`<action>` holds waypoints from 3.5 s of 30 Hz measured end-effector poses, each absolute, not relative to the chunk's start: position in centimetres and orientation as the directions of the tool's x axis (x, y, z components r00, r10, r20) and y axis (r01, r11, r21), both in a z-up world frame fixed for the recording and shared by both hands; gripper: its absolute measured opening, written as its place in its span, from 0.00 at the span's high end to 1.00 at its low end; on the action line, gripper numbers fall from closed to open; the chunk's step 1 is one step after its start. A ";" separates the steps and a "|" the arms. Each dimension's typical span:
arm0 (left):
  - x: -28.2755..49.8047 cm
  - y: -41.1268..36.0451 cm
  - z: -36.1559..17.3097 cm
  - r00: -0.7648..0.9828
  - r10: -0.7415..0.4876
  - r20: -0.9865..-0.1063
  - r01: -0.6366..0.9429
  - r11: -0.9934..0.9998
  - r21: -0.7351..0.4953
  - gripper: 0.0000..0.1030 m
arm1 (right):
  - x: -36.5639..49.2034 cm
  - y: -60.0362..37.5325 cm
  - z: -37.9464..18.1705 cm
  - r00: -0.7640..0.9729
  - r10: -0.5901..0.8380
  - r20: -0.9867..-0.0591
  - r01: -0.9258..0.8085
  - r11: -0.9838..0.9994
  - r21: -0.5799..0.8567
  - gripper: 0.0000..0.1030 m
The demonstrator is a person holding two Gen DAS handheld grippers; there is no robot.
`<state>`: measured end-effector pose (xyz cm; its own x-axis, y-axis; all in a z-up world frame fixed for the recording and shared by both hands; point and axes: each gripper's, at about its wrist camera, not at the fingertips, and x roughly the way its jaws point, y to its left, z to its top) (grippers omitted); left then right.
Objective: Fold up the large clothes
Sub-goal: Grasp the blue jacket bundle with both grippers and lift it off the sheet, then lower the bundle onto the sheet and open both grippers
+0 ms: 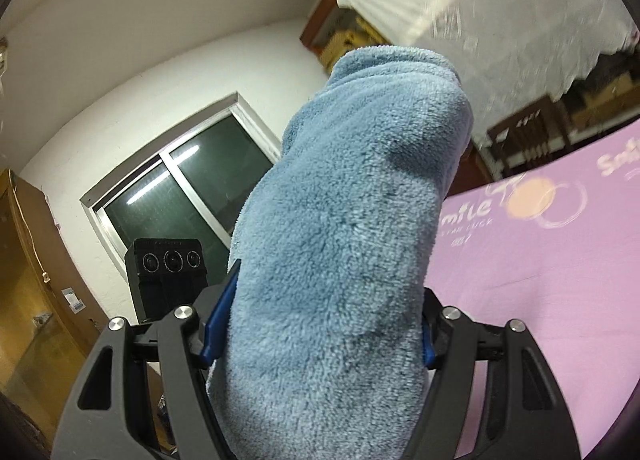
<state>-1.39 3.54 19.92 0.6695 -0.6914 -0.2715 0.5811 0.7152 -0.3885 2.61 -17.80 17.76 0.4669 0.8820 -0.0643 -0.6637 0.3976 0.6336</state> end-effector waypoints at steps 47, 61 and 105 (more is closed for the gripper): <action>11.0 3.1 4.2 0.458 -0.758 -0.465 0.508 0.652 -0.562 0.30 | 6.4 -25.2 -1.4 0.488 0.850 -0.198 -0.360 0.403 0.842 0.33; 16.5 2.6 -2.3 0.383 -0.750 -0.539 0.420 0.661 -0.622 0.30 | 11.6 -25.4 -9.1 0.443 0.850 -0.283 -0.218 0.409 0.886 0.33; -3.7 1.9 8.7 0.791 -0.347 -0.504 0.310 0.937 -0.159 0.04 | -9.8 -19.8 6.6 0.840 0.364 -0.403 -0.231 0.911 0.340 0.05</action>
